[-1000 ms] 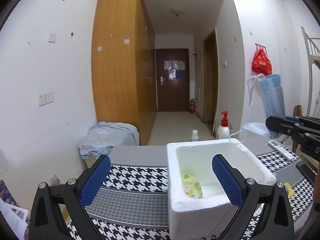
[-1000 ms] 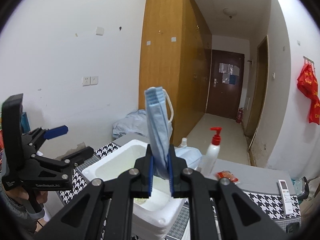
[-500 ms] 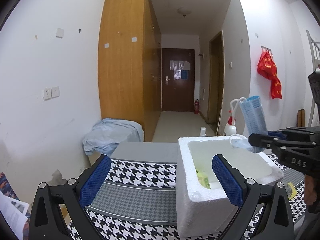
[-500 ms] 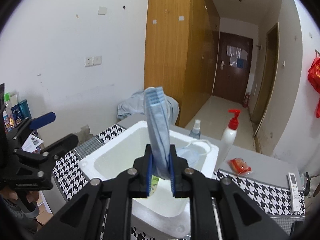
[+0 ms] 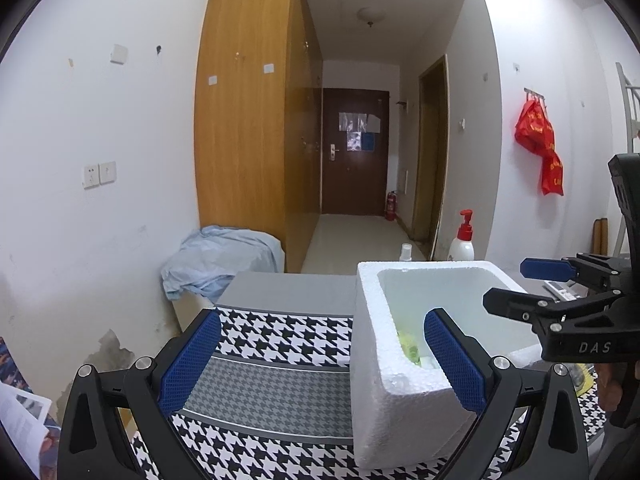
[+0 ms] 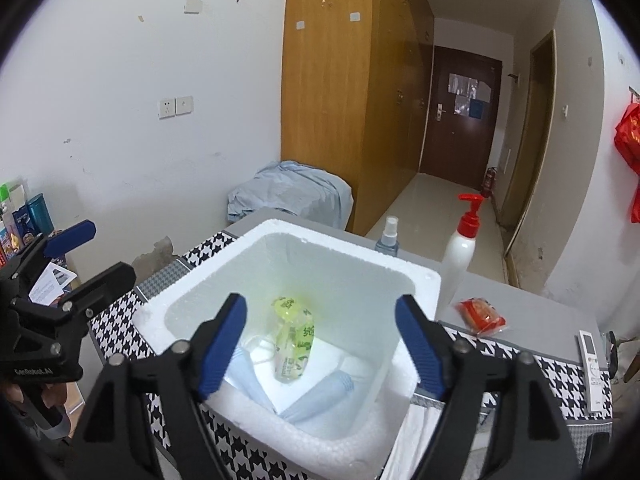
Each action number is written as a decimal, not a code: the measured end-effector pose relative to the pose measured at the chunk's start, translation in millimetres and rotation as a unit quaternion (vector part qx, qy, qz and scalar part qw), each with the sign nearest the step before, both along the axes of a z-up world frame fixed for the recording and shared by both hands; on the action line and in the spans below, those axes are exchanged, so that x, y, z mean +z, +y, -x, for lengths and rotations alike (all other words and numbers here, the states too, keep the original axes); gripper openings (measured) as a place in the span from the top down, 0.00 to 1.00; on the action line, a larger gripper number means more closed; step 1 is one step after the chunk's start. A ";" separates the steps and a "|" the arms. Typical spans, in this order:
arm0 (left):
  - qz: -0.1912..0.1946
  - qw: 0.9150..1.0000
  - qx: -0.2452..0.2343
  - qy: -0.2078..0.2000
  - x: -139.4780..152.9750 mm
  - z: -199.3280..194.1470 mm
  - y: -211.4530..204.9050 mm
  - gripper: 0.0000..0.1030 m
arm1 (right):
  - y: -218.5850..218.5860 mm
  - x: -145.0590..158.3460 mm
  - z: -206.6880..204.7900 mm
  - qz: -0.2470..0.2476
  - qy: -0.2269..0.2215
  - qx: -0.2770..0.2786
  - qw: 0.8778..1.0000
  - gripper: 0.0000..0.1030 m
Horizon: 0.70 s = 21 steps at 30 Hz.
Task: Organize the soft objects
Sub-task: 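Lower the blue mask into the foam box and open the right tool, then move both tools back toward the sock, sponge and paper towels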
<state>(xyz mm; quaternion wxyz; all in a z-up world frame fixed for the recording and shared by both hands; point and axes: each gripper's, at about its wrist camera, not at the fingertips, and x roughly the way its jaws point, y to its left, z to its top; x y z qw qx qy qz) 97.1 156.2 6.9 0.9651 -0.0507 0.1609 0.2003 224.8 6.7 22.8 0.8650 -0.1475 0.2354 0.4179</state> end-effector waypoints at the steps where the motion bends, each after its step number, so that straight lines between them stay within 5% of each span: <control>1: 0.000 1.000 -0.001 0.000 0.0 -0.1 -0.3 0.01 | -0.9 0.2 0.7 0.000 0.000 0.000 1.000 0.20; 7: -0.001 1.000 -0.008 -0.001 -1.3 2.0 -4.9 0.01 | -5.7 1.0 7.6 -0.001 -0.013 -0.016 1.000 0.05; 21: -0.003 0.999 -0.040 -0.006 1.3 3.9 -27.8 0.01 | -30.7 8.3 11.3 -0.021 -0.019 -0.041 0.999 0.01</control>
